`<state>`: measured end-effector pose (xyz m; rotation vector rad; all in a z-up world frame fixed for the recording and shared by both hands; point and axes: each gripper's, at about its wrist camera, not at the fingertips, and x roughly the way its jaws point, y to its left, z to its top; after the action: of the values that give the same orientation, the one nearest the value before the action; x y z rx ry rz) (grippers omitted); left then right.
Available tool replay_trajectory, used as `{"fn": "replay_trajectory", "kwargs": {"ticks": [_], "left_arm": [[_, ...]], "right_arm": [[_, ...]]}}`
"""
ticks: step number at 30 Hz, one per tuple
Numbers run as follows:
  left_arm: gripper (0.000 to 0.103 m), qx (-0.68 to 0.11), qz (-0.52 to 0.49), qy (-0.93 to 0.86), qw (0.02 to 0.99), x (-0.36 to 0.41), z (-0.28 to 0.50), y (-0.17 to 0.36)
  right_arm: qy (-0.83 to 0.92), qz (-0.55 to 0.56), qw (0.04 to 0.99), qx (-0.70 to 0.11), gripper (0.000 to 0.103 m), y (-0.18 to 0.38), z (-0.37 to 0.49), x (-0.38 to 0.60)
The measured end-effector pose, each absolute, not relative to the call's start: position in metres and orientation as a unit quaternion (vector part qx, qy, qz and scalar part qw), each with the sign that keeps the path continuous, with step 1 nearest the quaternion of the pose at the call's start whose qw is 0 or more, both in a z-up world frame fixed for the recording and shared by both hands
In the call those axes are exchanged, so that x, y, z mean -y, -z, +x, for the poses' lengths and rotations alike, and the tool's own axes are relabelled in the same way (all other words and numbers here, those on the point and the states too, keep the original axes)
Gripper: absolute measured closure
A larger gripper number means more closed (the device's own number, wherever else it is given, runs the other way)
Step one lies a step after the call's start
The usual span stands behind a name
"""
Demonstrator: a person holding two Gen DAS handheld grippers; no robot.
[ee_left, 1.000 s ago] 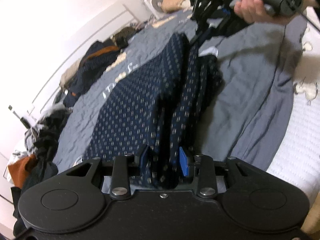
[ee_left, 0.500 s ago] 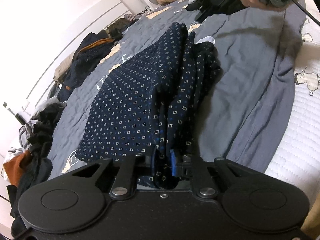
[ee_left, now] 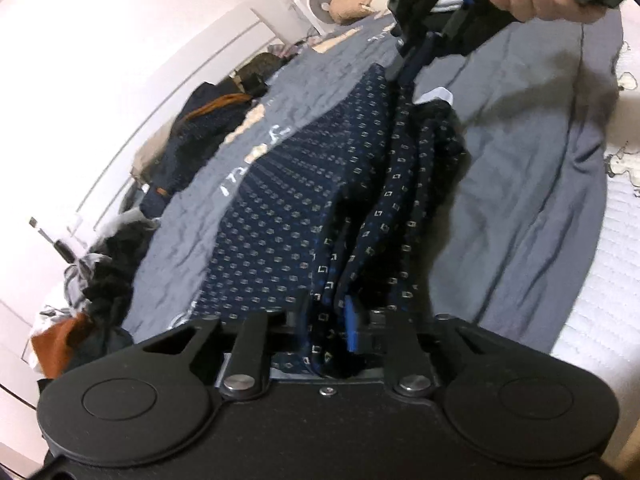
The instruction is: Fold clothes
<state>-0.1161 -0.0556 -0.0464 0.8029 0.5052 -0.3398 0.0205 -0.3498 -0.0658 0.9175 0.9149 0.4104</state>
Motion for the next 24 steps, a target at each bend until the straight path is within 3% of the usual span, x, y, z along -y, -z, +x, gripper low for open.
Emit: {"fn": "replay_trajectory", "kwargs": {"ticks": [5, 8, 9, 11, 13, 21, 22, 23, 24], "left_arm": [[0.090, -0.231, 0.382, 0.146, 0.883, 0.050, -0.113, 0.038], [0.084, -0.239, 0.401, 0.155, 0.871, 0.056, -0.115, 0.046], [0.079, -0.245, 0.406, 0.164, 0.865, 0.059, -0.117, 0.050], [0.042, -0.255, 0.414, 0.183, 0.855, 0.065, -0.121, 0.056], [0.035, -0.252, 0.425, 0.195, 0.847, 0.073, -0.126, 0.061], [0.034, -0.264, 0.465, 0.164, 0.829, 0.083, -0.118, 0.084], [0.039, -0.272, 0.459, 0.169, 0.829, 0.081, -0.116, 0.084], [0.056, -0.278, 0.452, 0.175, 0.829, 0.080, -0.115, 0.084], [0.066, -0.282, 0.445, 0.176, 0.832, 0.078, -0.113, 0.082]], "right_arm": [[-0.206, 0.407, 0.776, -0.436, 0.094, 0.062, 0.016, 0.343], [-0.212, 0.394, 0.778, -0.442, 0.092, 0.060, 0.014, 0.339], [-0.214, 0.390, 0.778, -0.444, 0.091, 0.059, 0.013, 0.337], [-0.220, 0.384, 0.777, -0.447, 0.090, 0.059, 0.011, 0.334], [-0.225, 0.378, 0.776, -0.452, 0.088, 0.059, 0.010, 0.330], [-0.232, 0.367, 0.776, -0.458, 0.084, 0.059, 0.006, 0.326], [-0.231, 0.368, 0.776, -0.457, 0.083, 0.059, 0.005, 0.326], [-0.230, 0.368, 0.776, -0.457, 0.082, 0.059, 0.004, 0.327], [-0.229, 0.366, 0.778, -0.457, 0.081, 0.058, 0.004, 0.327]]}}
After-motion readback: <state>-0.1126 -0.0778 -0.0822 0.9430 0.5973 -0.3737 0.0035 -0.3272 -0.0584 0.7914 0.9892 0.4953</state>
